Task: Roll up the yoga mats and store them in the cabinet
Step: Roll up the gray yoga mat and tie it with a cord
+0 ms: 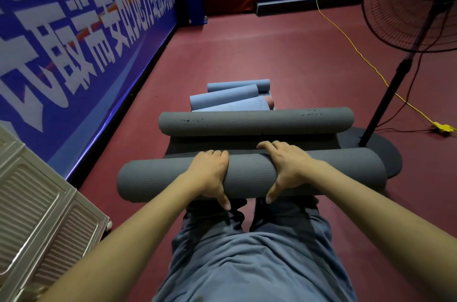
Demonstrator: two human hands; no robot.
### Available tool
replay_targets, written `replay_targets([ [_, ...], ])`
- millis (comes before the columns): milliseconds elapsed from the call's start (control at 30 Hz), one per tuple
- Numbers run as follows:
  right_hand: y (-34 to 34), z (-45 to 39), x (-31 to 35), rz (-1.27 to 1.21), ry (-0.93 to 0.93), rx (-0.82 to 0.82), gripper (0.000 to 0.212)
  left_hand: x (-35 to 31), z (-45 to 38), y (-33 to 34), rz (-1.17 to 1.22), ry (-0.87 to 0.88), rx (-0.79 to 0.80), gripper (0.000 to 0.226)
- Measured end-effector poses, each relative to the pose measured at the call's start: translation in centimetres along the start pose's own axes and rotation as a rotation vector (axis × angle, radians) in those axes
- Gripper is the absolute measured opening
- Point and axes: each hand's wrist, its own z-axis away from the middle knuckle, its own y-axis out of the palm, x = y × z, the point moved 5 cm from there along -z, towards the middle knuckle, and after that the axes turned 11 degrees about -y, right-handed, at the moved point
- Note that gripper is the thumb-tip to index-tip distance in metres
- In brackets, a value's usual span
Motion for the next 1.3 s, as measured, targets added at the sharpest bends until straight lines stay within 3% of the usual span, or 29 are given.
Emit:
replay_targets([
  [200,-0.1,0.0,0.4,-0.033,0.026,0.086,0.118,0.7,0.4,0.1,0.097,0.015,-0.045,0.11],
  [400,-0.5,0.2,0.3,-0.247,0.062,0.225,0.108,1.1,0.5,-1.5,0.106,0.044,0.15,0.091],
  [733,1.3,1.4,0.9,-0.418,0.081,0.446,0.102,0.4,1.9,-0.9,0.271,0.039,0.411,0.087],
  [967,1.0,1.5,0.0,-0.43,0.025,0.27,0.101,0.8,1.4,-0.3,0.344,0.023,0.329,0.096],
  [1133,-0.1,0.8,-1.2,-0.421,0.029,0.142,0.103,1.8,0.2,-0.8,0.555,0.102,0.27,0.121],
  [1233,-0.8,0.8,-2.7,-0.403,0.072,0.013,0.094,3.3,-0.5,-1.3,0.649,0.12,0.117,0.101],
  [1300,-1.1,1.0,-3.3,-0.395,0.1,-0.041,0.091,4.2,-0.8,-1.7,0.564,0.093,0.038,0.085],
])
